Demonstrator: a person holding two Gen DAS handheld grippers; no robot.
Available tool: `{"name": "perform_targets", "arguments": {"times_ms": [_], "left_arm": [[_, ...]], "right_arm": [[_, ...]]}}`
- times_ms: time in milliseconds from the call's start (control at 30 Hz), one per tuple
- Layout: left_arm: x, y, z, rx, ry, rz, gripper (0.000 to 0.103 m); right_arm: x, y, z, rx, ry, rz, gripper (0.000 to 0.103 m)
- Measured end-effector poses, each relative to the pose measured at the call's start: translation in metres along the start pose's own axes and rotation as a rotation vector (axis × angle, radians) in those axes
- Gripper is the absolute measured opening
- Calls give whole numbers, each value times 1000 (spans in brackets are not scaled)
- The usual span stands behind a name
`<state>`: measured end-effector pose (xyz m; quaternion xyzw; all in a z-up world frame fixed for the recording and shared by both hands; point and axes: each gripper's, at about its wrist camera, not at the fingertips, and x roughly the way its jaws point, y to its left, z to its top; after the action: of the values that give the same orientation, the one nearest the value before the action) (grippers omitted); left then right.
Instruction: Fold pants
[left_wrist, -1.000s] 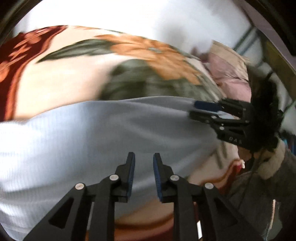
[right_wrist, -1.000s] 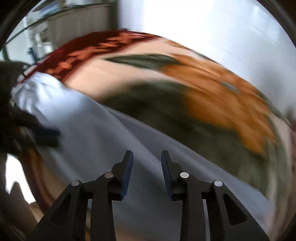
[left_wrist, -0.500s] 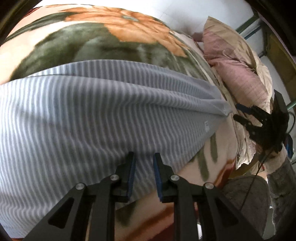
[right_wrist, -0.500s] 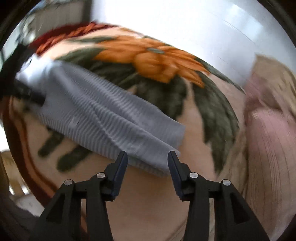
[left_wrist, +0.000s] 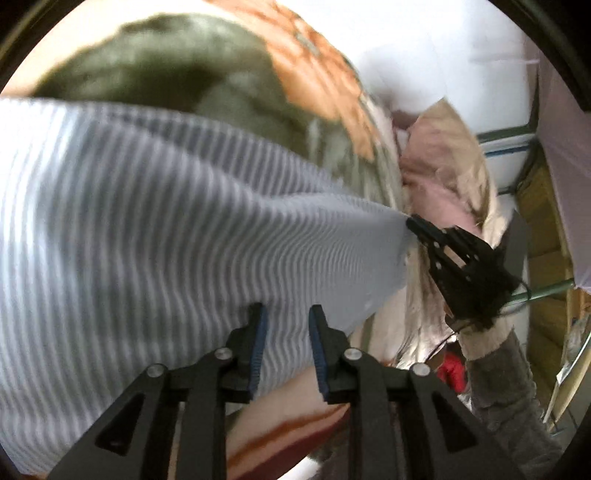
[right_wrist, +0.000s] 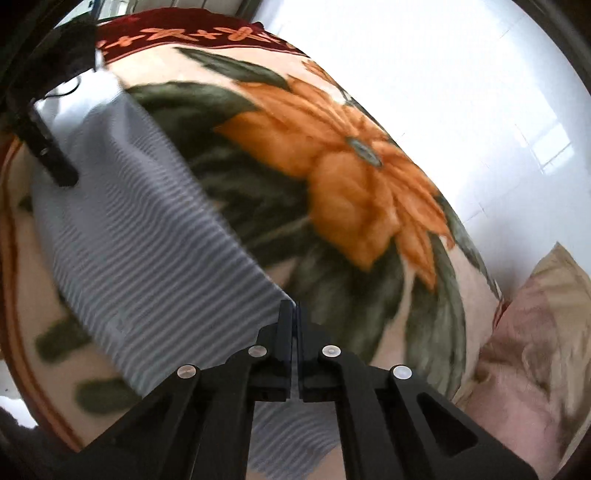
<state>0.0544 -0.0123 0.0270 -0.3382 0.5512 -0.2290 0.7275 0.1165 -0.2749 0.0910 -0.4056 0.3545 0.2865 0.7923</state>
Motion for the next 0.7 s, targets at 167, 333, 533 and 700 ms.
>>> {"name": "perform_targets", "arguments": {"times_ms": [167,333,533,700], "left_arm": [[-27,6,12,13,-70,11,29],[-70,37,15,2,-170,128,36],[-81,39,49,289,-144,330,41],[-99,65,36,403,-151,477,12]], "right_arm": [[54,5,-2,0,195,83,4],[54,10,-15,93,205,29,15],[11,8,-13,279,151,-41,64],[7,78,26,18,42,12,63]]}}
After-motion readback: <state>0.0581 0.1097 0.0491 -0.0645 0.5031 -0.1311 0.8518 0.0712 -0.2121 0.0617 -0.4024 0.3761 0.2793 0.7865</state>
